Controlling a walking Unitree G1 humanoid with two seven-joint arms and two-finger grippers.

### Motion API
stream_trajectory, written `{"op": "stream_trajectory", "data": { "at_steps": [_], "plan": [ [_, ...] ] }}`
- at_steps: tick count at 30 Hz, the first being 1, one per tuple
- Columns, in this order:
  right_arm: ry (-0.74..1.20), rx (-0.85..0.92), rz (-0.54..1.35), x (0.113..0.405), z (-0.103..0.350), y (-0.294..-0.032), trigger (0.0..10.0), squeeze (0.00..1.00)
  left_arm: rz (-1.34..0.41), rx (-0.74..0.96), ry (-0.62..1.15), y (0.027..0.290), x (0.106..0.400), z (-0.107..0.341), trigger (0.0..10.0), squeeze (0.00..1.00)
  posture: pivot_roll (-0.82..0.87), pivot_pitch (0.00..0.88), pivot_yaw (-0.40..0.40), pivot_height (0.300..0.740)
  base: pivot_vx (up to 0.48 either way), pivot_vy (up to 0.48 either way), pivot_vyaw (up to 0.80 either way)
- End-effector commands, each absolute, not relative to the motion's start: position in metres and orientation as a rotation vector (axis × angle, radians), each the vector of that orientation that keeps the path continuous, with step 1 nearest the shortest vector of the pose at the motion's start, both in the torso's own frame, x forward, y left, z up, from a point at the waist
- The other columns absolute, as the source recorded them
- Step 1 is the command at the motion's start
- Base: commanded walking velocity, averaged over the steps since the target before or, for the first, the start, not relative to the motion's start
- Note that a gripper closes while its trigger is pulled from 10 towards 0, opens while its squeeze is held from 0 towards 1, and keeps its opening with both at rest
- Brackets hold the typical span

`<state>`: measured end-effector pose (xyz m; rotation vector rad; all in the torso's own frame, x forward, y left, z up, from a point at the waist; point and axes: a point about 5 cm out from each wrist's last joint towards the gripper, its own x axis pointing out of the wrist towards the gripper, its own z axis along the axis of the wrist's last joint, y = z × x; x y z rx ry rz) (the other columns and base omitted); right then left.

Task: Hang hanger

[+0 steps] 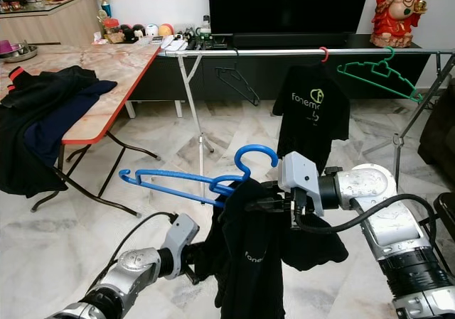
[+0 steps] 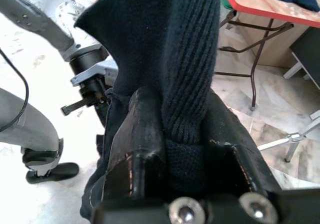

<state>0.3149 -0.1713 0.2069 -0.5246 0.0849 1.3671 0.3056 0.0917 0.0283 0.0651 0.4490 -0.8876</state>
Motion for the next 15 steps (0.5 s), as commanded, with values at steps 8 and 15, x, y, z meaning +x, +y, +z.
{"op": "stream_trajectory", "data": {
  "at_steps": [8, 15],
  "plan": [
    [0.005, -0.554, 1.357, 0.3182, 0.2238, -0.1648, 0.0, 0.0, -0.883, 0.076, 0.478, 0.0885, 0.3033, 0.0243, 0.0, 0.0, -0.03, 0.013, 0.0, 0.74, 0.0, 0.0, 0.0],
    [-0.009, -0.549, 1.337, 0.3203, 0.2259, -0.1643, 0.0, 0.0, -0.803, 0.069, 0.488, 0.0912, 0.3051, 0.022, 0.0, 0.0, -0.03, 0.014, -0.001, 0.74, 0.0, 0.0, 0.0]
  ]
}}
